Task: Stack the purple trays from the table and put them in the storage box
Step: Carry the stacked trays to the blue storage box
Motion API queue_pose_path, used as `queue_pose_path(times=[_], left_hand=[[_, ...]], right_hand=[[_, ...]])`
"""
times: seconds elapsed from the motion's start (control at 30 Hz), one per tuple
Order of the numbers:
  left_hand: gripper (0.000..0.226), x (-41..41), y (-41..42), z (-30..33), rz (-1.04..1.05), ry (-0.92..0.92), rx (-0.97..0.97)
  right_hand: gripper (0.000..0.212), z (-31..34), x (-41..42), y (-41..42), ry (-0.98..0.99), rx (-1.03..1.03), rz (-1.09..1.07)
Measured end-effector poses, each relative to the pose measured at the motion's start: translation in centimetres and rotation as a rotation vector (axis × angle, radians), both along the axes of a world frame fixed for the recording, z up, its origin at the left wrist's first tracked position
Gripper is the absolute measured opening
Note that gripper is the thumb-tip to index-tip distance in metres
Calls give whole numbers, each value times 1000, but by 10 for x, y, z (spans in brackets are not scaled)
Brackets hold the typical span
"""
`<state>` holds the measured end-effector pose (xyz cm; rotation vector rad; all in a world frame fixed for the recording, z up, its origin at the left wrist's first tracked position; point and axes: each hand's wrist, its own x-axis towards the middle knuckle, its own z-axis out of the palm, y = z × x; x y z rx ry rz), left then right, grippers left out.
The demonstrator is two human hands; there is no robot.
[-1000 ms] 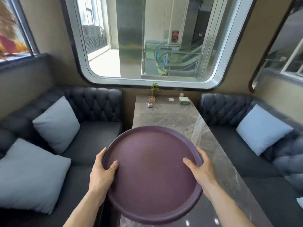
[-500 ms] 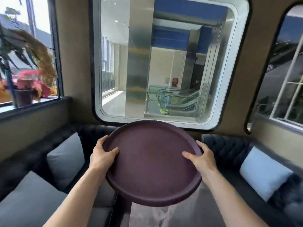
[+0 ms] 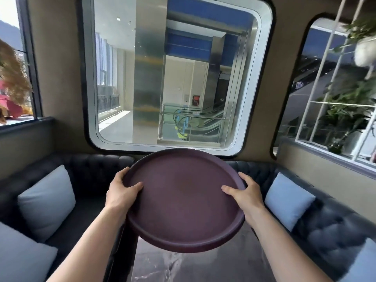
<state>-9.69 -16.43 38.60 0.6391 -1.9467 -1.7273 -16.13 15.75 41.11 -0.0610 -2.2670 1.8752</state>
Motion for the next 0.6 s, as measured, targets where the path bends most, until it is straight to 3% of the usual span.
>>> queue_pose_path(times=[0.3, 0.6], left_hand=[[68, -14, 155, -1, -215, 15, 50], [73, -16, 358, -18, -557, -32, 26]], right_hand=[[83, -7, 50, 158, -46, -2, -217], [86, -24, 156, 349, -97, -97, -538]])
